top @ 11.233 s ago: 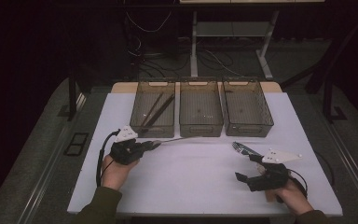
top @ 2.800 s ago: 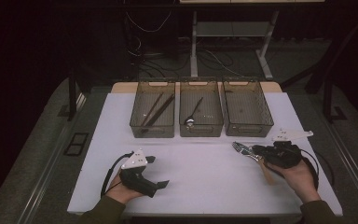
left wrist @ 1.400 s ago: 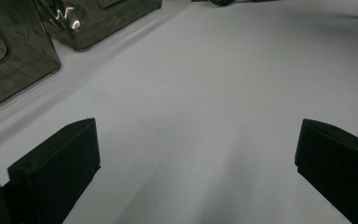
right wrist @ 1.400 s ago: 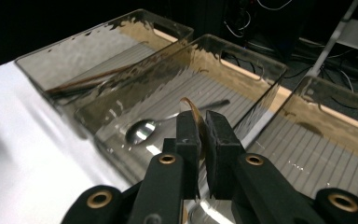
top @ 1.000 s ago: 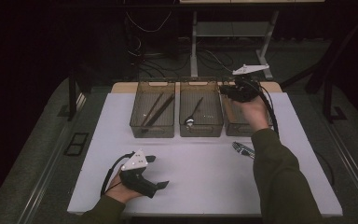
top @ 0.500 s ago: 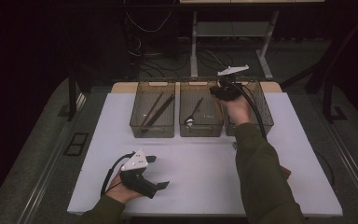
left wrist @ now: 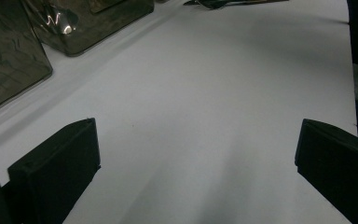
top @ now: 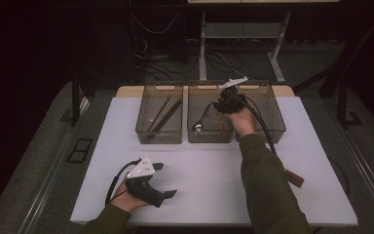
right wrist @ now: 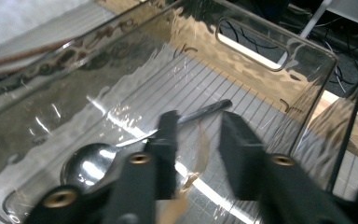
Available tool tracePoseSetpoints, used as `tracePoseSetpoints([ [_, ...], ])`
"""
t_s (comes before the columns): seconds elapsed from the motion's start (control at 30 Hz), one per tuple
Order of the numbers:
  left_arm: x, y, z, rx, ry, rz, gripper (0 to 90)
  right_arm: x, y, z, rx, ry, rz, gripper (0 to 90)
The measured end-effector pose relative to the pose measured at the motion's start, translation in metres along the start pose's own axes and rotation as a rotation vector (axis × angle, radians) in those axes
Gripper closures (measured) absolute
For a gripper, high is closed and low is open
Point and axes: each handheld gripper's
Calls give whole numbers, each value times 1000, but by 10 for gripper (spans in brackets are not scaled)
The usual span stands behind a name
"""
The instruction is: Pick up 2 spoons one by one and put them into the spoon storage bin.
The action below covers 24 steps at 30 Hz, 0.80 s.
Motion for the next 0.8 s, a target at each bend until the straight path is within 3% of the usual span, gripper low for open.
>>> tracePoseSetpoints([
  [0.13,0,0,0,2,-1,1,0,9,-1,-7,-46,20,-20,547],
  [0.37,-1,0,0,3,2,1,0,29,-5,-17,-82,66,-48,477],
  [0.53,0,-1,0,9,2,2,0,45,-9,-22,-94,119,-67,446],
  [0.8,-1,-1,-1,26,1,-6,0,71,-21,-24,-72,153,-84,428],
])
Point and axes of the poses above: each handheld gripper's, and its own axes: x roughly backward along the jaws, y roughly out of its top, z roughly to its left, and after that the axes turned 9 degrees about -y, right-handed
